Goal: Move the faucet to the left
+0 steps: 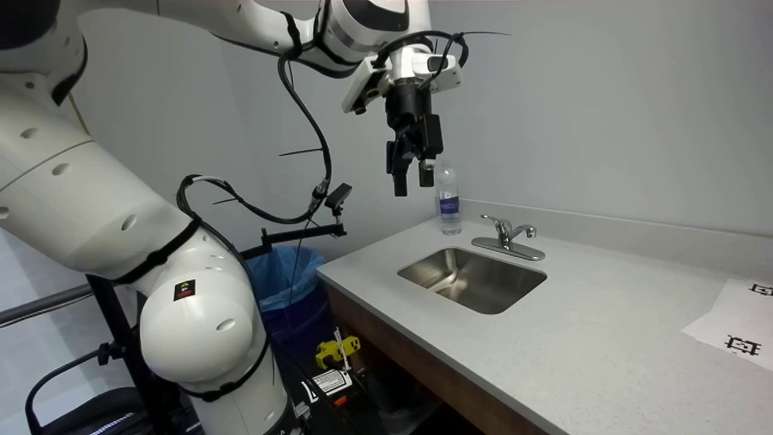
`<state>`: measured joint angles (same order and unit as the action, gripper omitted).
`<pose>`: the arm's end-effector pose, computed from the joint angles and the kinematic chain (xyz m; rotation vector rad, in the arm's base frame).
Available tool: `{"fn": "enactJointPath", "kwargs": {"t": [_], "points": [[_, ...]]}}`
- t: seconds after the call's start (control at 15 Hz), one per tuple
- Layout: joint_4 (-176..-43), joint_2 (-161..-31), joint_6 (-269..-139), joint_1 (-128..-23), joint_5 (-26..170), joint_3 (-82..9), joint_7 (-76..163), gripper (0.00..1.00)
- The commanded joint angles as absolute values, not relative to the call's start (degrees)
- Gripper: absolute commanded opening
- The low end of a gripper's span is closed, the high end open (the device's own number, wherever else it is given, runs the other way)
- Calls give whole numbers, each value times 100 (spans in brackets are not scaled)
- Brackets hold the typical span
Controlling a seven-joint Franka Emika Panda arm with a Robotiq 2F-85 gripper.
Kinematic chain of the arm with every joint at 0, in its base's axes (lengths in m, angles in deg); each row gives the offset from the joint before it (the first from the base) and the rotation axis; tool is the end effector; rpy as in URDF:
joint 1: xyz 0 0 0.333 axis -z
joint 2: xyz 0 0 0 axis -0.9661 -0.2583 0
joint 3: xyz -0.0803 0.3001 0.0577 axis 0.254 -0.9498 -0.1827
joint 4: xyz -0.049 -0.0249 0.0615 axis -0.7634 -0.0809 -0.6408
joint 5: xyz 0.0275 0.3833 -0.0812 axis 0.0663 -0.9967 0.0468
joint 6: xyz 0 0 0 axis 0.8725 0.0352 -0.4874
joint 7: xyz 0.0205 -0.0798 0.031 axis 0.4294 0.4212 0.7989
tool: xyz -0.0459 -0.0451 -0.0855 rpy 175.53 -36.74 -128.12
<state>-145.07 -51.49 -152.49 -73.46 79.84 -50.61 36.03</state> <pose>0.3701 0.0418 0.5395 2.8032 -0.1299 -0.3502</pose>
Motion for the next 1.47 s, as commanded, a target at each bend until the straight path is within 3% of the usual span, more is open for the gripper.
{"fn": "enactJointPath", "kwargs": {"t": [0.0,1.4], "points": [[-14248,-5591,-15315,-7466,7997,-5024,3281,100],[-12186,-8420,-17190,-7750,7847,-4792,2417,100]]}}
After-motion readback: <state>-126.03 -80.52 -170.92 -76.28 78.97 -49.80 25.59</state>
